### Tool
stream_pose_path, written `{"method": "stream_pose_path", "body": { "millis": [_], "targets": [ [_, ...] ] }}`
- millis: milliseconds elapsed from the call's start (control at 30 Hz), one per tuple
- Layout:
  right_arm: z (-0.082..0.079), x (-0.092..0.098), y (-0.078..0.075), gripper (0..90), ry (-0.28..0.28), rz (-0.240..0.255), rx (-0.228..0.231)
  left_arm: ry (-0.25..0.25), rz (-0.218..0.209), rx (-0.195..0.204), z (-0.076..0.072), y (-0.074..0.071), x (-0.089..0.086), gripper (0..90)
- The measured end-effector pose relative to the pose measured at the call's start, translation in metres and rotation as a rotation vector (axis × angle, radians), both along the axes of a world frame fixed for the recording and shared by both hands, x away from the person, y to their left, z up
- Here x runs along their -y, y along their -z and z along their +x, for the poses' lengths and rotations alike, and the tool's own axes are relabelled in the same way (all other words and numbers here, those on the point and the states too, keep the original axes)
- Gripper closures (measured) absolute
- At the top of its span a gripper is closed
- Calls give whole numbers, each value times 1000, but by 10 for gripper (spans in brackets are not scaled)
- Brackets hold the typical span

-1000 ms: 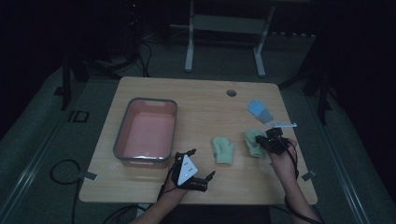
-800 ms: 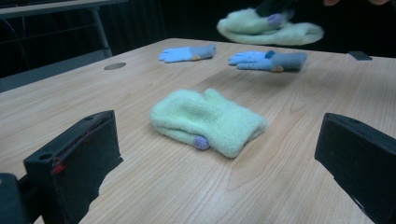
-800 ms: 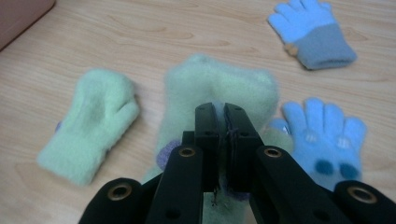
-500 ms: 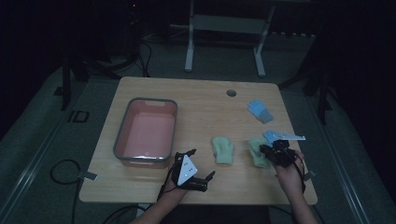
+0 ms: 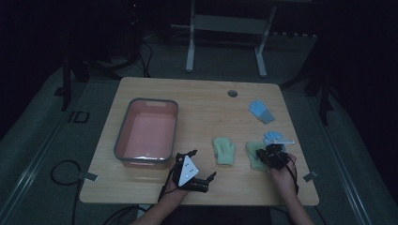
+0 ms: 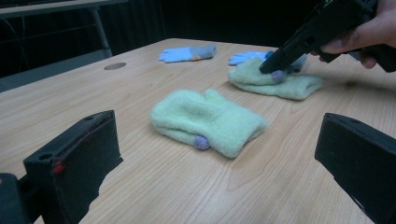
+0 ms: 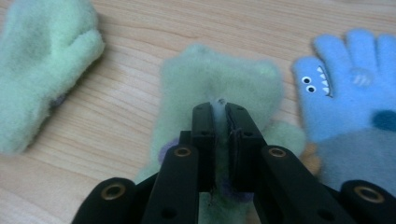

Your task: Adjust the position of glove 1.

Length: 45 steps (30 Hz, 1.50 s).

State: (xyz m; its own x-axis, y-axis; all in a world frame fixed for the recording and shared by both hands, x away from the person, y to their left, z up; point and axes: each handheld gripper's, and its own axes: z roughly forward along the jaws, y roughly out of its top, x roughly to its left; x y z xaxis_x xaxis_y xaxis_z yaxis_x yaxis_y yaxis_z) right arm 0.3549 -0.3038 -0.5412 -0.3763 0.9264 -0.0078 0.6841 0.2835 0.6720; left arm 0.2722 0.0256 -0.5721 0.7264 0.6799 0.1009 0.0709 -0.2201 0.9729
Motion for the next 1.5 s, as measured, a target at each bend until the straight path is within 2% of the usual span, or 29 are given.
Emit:
{"method": "stream_pose_path", "body": {
  "millis": [167, 267, 333, 567, 667, 800, 933, 967, 1000, 1033, 1067, 1167, 1233, 1333, 1367, 1500],
  "targets": [
    [-1, 0, -3, 726, -16, 4, 3, 1, 0, 1, 0, 0, 0, 2],
    [-2, 1, -8, 702, -43, 2, 8, 1, 2, -1, 0, 0, 0, 2],
    [-1, 2, -11, 664, -92, 2, 17, 2, 1, 0, 0, 0, 0, 2],
    [2, 9, -19, 643, -280, -32, 76, 2, 2, 0, 0, 0, 0, 2],
    [5, 15, -18, 646, -332, -61, 70, 2, 2, 1, 0, 0, 0, 2],
    [7, 22, -14, 651, -338, -44, 50, 2, 2, 0, 0, 0, 0, 2],
    [7, 27, -1, 609, -237, 21, 18, 1, 3, 0, 0, 0, 0, 2],
    [7, 27, -1, 609, -237, 21, 18, 1, 3, 0, 0, 0, 0, 2],
    [6, 27, 1, 609, -200, 32, 10, 1, 3, 0, 0, 0, 0, 2],
    [6, 27, 1, 602, -200, 32, 10, 1, 5, 0, 0, 0, 0, 2],
    [2, 24, 6, 620, -93, 70, 0, 1, 5, 0, 0, 0, 1, 2],
    [-1, 18, 6, 672, -34, 62, -3, 0, 7, 1, 0, 0, 1, 2],
    [-4, 13, 7, 748, 4, 63, -4, 0, 10, 3, 0, 0, 1, 2],
    [-8, 2, 6, 813, 40, 15, 13, 0, 9, 2, 0, 0, 1, 2],
    [-9, 0, 6, 820, 54, 12, 11, 0, 8, 1, 0, 0, 1, 2],
    [-9, -3, -1, 833, 111, 50, -9, -3, 7, 3, -1, 0, 1, 2]
  ]
}}
